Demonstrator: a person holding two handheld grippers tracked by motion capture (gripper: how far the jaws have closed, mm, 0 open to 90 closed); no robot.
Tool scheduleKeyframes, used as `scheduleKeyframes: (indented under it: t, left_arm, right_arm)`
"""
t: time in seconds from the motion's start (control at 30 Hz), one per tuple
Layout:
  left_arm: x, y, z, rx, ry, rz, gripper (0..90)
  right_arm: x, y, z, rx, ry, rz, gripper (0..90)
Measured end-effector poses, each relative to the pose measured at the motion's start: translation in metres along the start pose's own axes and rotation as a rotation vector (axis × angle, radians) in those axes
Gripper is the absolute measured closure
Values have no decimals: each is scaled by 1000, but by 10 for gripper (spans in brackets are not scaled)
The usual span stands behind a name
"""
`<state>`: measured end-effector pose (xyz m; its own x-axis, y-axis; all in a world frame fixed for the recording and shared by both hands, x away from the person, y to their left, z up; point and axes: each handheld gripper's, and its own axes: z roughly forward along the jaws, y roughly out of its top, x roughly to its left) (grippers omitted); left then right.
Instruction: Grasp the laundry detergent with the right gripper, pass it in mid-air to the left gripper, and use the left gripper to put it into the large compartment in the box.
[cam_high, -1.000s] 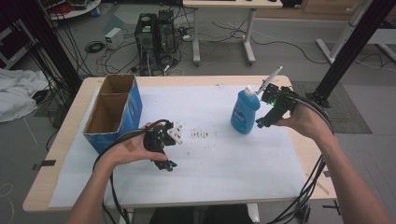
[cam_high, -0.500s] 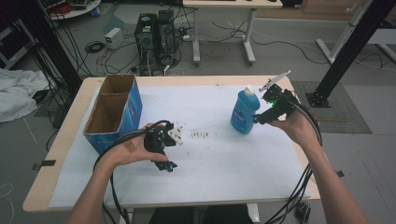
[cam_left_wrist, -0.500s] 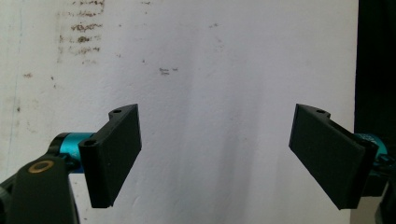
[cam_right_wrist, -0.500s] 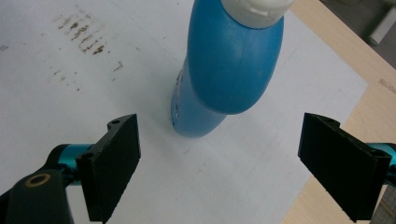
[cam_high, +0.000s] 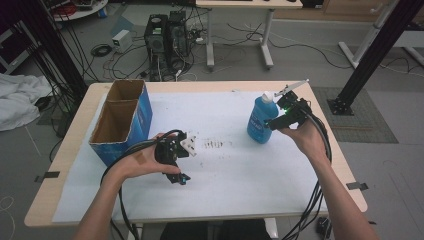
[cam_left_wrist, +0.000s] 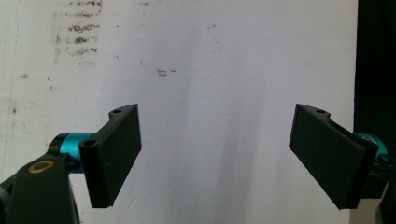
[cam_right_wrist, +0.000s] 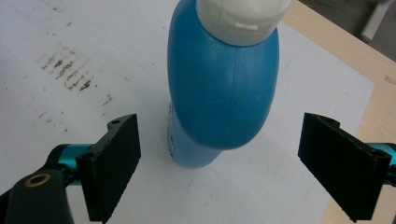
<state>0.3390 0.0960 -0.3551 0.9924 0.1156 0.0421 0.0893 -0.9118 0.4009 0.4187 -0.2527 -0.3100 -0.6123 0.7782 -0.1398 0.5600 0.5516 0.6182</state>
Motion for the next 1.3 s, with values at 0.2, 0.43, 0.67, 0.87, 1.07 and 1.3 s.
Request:
scheduleKeyframes:
  t: [0.2,0.43,0.67,0.87,1.07,1.3]
  left_arm:
    - [1,-1,0,-3,3,-5,169]
    - [1,-3,0,1,2,-5,170]
    - [1,-6,1,-6,2,-14,170]
    - [1,-6,0,-2,4,-9,170]
    - [0,-8,0,-8,4,-20,170]
    - [-1,-8,0,-7,6,-18,169]
  right_arm:
    - [-1,-1,11,-15,6,37,122]
    - [-2,-3,25,-33,20,80,122]
    - [-4,-2,37,-35,28,102,122]
    - [-4,-3,45,-38,35,111,123]
    - [-3,-4,51,-37,46,114,123]
    - [-3,-4,54,-37,49,116,125]
